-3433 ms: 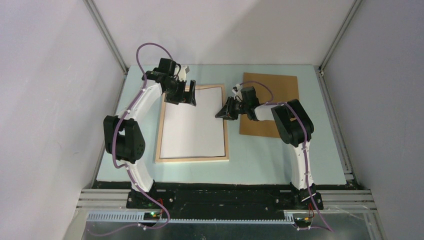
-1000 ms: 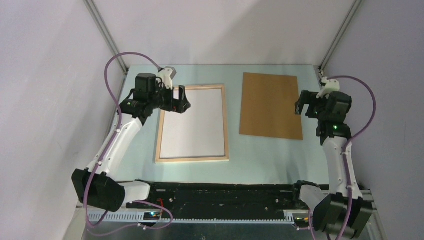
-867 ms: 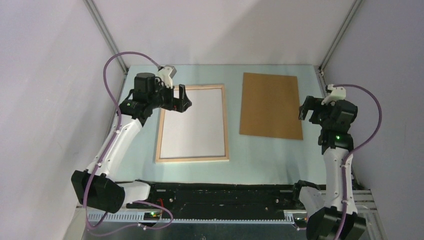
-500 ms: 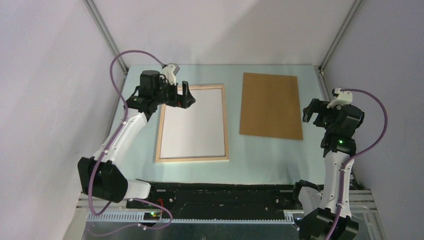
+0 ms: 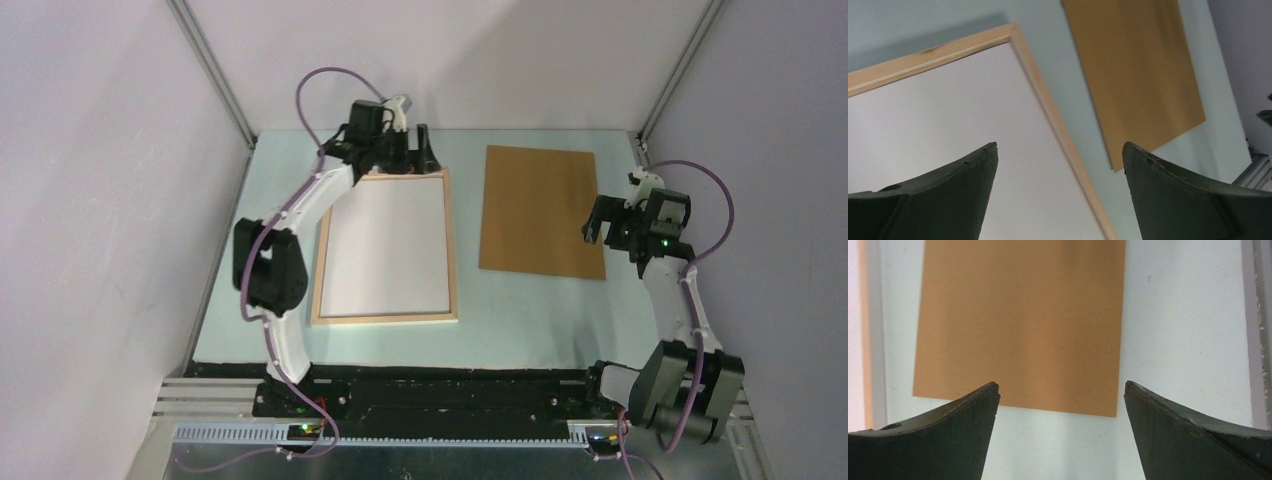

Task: Put the photo into the frame
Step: Turn over the photo frame item at the center of the board.

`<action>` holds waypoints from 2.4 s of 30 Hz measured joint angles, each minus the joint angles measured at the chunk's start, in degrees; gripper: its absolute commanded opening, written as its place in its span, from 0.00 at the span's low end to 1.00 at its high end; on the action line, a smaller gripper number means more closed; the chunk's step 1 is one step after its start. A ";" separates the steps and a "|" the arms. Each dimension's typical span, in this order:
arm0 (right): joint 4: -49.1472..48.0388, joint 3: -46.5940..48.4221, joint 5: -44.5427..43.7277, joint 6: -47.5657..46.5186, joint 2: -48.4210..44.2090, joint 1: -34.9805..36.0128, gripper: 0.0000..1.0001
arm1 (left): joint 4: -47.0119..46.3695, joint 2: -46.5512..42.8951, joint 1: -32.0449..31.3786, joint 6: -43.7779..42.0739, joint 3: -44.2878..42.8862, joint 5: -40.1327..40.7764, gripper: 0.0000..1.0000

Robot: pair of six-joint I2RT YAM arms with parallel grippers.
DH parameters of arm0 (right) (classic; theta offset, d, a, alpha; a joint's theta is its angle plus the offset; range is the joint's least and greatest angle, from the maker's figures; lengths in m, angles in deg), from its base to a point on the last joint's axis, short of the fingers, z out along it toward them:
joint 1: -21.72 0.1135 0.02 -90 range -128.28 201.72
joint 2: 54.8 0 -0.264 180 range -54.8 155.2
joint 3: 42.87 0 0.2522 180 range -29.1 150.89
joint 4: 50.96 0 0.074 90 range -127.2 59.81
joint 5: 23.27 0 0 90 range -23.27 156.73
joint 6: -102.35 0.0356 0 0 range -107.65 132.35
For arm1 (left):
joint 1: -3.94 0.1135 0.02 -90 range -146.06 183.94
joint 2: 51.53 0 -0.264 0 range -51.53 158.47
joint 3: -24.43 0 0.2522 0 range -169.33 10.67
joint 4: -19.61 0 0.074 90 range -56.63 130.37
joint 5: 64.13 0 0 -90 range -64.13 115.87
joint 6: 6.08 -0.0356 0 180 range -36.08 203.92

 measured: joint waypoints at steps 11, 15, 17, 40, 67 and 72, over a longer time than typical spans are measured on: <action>-0.98 7.58 -3.06 -0.02 18.82 -1.03 0.97 | 2.56 24.26 -10.49 6.56 -25.09 -0.04 0.98; -1.11 12.13 -3.04 0.39 26.77 -1.70 0.97 | 3.72 29.70 -12.41 9.64 -28.39 -0.09 0.98; -1.01 15.08 -2.93 0.63 30.91 -1.84 0.96 | 4.00 31.80 -12.96 11.54 -29.49 -0.09 0.98; 7.80 39.54 5.44 6.01 54.90 -2.43 0.89 | 3.82 41.59 -13.42 22.93 -34.62 -4.15 0.98; 10.47 39.82 20.81 6.45 56.00 -6.21 0.82 | 3.23 40.94 -14.27 25.59 -32.63 -7.52 0.98; 11.98 35.85 23.41 4.79 49.55 -6.45 0.82 | 3.61 37.24 -14.69 25.49 -26.88 -7.32 0.98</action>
